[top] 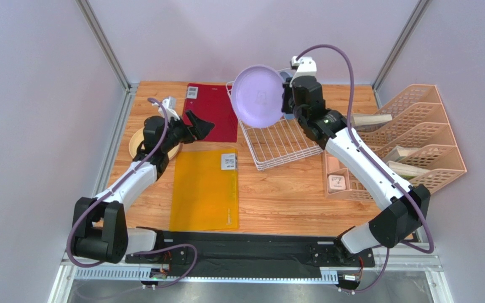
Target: Unload the plates from the dish rack
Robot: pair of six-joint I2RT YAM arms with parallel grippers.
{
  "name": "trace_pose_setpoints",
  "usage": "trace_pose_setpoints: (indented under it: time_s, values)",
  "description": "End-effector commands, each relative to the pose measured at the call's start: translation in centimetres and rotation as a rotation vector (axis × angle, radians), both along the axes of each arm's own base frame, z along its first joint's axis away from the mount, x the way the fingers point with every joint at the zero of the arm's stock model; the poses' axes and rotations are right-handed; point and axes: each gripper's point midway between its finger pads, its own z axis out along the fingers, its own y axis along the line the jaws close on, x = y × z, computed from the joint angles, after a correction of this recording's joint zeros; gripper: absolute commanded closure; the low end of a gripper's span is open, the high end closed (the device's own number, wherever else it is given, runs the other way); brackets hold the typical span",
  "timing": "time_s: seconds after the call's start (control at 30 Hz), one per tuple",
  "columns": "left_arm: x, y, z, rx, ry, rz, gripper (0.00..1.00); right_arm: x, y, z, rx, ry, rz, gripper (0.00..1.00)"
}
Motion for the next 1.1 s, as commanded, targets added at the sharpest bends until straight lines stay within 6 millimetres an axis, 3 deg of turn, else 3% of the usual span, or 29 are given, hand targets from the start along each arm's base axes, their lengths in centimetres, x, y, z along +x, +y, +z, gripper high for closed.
trace_pose_setpoints:
  time_s: [0.0,0.03,0.13,0.4,0.47,0.5,0.57,0.6,0.63,0.67,0.87,0.97,1.03,1.07]
  values:
    - [1.1,-2.0,4.3,-0.043,-0.139,-0.033,0.00,-2.7,5.2,-2.4,0.212,0.108,0.239,1.00]
    - [1.2,-2.2,4.5,-0.045,-0.147,-0.036,0.00,-3.0,5.5,-3.3,0.220,0.126,0.256,1.00]
    - [1.6,-2.8,4.4,-0.040,-0.149,-0.040,0.00,-3.7,6.5,-3.1,0.274,0.132,0.306,1.00]
    - [2.6,-3.8,3.1,-0.038,-0.120,-0.047,0.00,-4.9,8.5,-5.2,0.348,0.198,0.395,1.00]
    - [2.9,-4.2,2.8,-0.035,-0.115,-0.052,0.07,-4.9,8.9,-5.6,0.360,0.211,0.408,1.00]
    - [2.9,-4.3,2.7,-0.036,-0.111,-0.053,0.13,-5.0,8.9,-5.8,0.360,0.215,0.410,1.00]
    - [3.1,-4.2,2.3,-0.032,-0.102,-0.031,0.42,-4.9,9.1,-6.0,0.360,0.220,0.414,1.00]
    - [3.2,-4.1,2.2,-0.030,-0.100,-0.022,0.61,-4.9,9.1,-6.0,0.358,0.222,0.415,1.00]
    - [3.2,-4.0,2.0,-0.029,-0.094,-0.016,0.95,-4.8,9.2,-6.1,0.357,0.223,0.418,1.00]
    - [3.1,-3.9,1.7,-0.025,-0.087,-0.008,1.00,-4.7,9.3,-6.4,0.355,0.231,0.423,1.00]
    - [2.8,-3.8,1.5,0.002,-0.091,-0.023,1.00,-4.4,10.3,-7.0,0.366,0.252,0.450,0.94]
    - [2.5,-3.3,1.6,0.012,-0.099,0.001,1.00,-4.1,10.3,-7.4,0.360,0.260,0.446,0.73]
    - [2.1,-2.5,1.7,0.037,-0.094,0.036,1.00,-3.9,10.1,-7.5,0.344,0.259,0.434,0.35]
    - [2.2,-1.7,1.8,0.055,-0.096,0.077,1.00,-3.6,9.6,-7.7,0.328,0.257,0.404,0.27]
